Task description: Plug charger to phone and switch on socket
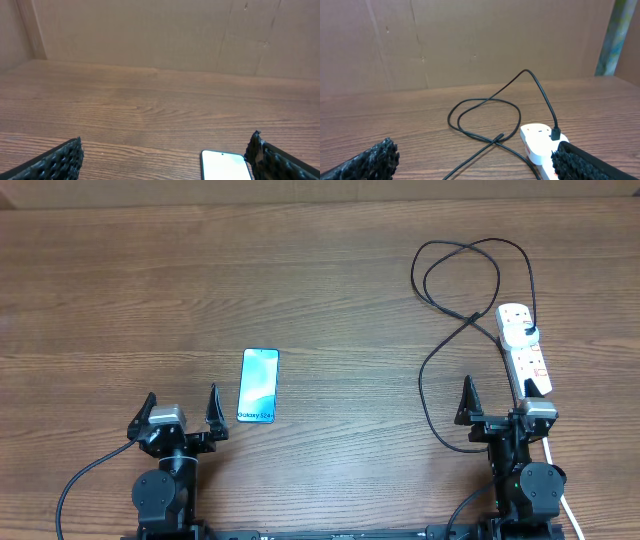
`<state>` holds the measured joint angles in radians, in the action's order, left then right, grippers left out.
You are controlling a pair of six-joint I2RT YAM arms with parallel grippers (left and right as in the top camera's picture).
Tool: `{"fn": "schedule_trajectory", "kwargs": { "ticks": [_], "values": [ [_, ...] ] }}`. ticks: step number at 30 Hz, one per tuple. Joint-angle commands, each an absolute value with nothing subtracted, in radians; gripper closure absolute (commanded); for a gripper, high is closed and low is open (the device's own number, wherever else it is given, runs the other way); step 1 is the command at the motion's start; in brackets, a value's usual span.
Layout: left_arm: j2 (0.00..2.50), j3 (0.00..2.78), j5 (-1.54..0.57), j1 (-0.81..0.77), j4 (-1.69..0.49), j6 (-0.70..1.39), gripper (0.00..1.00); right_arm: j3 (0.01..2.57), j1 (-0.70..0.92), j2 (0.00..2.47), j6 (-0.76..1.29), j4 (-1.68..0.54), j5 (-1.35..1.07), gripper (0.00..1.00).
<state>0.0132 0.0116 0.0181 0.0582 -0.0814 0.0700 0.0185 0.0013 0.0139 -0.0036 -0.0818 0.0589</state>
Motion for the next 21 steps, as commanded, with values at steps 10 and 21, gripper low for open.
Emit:
{"fn": "schedule_trajectory", "kwargs": {
  "ticks": [10,21],
  "values": [
    [0.005,0.005,0.010,0.052,-0.072,0.048,0.00,0.008,-0.001,0.003,-0.008,-0.078,0.058,0.00],
    [0.005,0.053,-0.203,0.052,-0.080,0.098,0.01,0.008,-0.001,0.003,-0.008,-0.078,0.058,0.00]
  ]
}}
